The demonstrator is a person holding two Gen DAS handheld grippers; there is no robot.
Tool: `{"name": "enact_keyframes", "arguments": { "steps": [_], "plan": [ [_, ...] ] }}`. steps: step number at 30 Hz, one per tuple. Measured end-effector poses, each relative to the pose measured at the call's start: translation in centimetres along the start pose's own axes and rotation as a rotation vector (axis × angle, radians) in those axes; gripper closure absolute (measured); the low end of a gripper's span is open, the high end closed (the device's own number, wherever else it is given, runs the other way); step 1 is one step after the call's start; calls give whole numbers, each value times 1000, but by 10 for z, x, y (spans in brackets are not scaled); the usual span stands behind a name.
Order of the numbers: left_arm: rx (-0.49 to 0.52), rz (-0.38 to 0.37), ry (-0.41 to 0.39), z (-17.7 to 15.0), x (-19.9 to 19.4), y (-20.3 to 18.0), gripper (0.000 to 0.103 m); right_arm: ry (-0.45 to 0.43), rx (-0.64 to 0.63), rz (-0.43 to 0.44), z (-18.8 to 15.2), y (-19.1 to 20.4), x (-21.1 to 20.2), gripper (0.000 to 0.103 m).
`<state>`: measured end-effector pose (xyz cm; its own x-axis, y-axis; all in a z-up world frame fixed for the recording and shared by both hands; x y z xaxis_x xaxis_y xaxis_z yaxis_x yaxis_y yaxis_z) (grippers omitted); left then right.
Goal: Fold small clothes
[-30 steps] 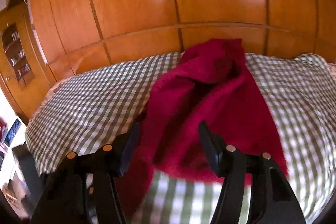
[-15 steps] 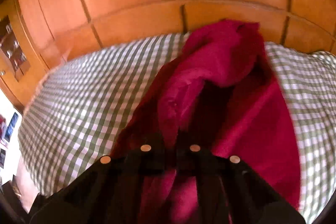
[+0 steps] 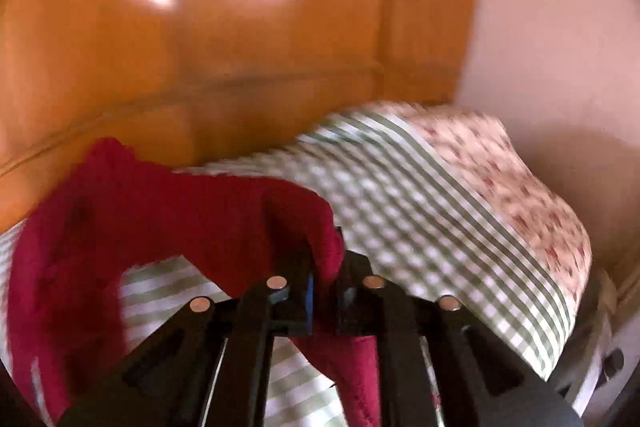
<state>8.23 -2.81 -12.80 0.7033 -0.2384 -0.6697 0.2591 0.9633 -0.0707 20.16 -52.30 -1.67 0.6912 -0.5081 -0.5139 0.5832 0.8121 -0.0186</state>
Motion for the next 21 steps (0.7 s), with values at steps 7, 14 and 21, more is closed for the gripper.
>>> {"name": "enact_keyframes", "arguments": {
  "steps": [7,14,21],
  "plan": [
    [-167,-9,-23,55,6,61,91,78,137,167,-34,-19,-11,15],
    [-479,329,-211,157,-19,233,85,231,201,615,-86,24,-70,12],
    [-490,328,-363,169,-55,226,4,351,185,833,-122,88,-102,3]
  ]
}}
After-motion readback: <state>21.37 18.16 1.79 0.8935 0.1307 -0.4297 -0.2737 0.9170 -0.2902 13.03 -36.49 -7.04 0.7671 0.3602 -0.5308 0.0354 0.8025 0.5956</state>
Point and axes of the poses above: each gripper's, at about its wrist camera, not at the fingertips, and x roughly the way its jaws point, y to its left, z to its top, the point moved 5 cm from there along x, roughly the way its jaws point, and after that the axes turned 9 degrees about -y, right-handed, at the moved point
